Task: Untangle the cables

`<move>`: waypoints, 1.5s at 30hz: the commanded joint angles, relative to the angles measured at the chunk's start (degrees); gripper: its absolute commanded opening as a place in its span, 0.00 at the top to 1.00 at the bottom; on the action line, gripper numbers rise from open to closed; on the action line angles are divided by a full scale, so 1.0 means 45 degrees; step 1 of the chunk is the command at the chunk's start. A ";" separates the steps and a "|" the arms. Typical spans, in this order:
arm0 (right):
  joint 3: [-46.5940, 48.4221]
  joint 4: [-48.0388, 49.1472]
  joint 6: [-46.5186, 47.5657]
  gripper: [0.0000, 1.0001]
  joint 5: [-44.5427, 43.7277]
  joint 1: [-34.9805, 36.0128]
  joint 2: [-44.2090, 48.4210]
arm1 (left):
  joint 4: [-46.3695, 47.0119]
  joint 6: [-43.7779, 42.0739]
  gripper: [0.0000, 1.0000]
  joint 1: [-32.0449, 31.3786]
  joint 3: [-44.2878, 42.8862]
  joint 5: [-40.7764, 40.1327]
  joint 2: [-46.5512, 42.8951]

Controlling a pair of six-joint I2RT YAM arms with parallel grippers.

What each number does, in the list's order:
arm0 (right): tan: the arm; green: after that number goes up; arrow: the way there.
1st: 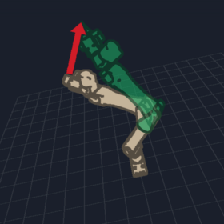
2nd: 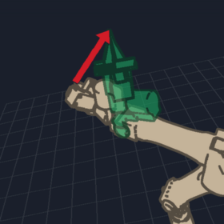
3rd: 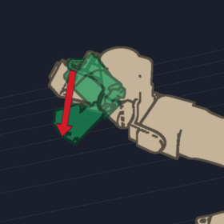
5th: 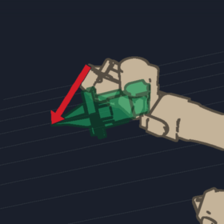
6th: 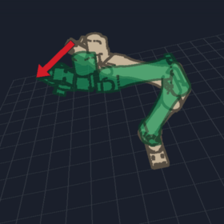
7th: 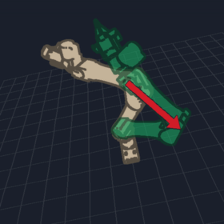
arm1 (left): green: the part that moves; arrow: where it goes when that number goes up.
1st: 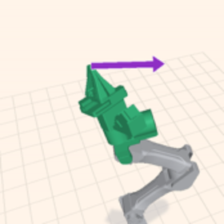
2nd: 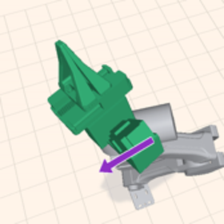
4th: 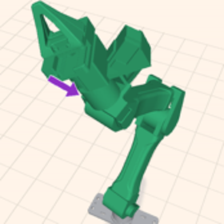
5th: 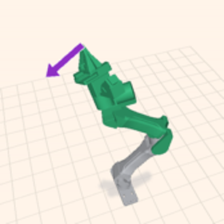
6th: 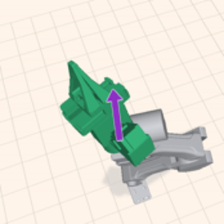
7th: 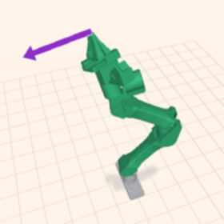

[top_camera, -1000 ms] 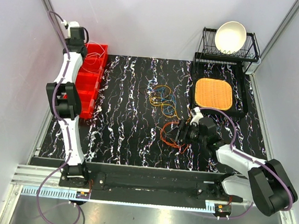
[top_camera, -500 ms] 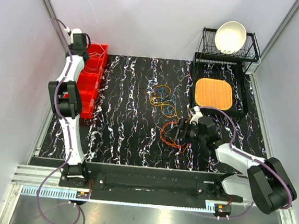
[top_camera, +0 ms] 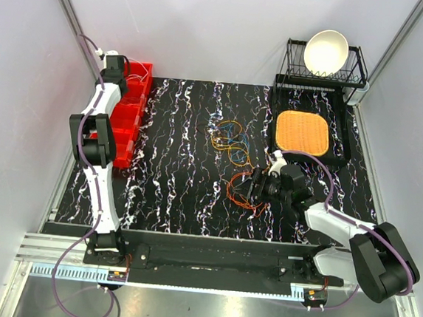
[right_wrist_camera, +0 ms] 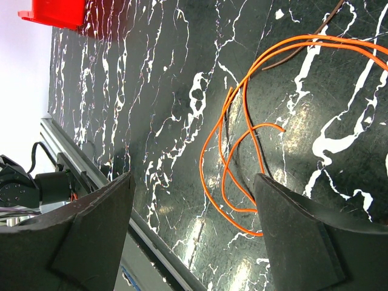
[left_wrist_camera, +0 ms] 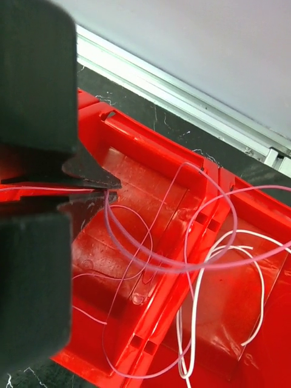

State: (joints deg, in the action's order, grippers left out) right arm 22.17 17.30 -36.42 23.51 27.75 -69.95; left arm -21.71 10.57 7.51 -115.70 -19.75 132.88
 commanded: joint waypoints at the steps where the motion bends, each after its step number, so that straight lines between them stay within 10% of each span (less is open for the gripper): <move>1: 0.0405 0.0511 0.0184 0.15 0.0010 0.0025 -0.0002 | 0.0646 0.0132 0.72 0.0089 0.0066 0.0248 -0.0641; 6: 0.0366 0.0550 0.0204 0.15 -0.0009 0.0025 -0.0002 | 0.0470 0.0482 0.31 0.0070 0.0222 0.0013 -0.1498; 17: 0.0171 0.0765 0.0204 0.15 0.0030 0.0025 0.0232 | 0.0021 0.0601 0.01 -0.0671 0.0398 -0.0084 -0.3317; 45: -0.0337 0.1019 0.0087 0.15 -0.0165 0.0025 0.1111 | -0.1112 0.2240 0.09 -0.5416 0.7701 0.0677 -0.9567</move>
State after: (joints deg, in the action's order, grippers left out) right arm 21.15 18.92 -36.45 23.44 27.75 -66.89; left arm -27.42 19.55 -12.32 -85.43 -18.87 92.84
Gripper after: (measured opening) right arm 0.848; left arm 0.924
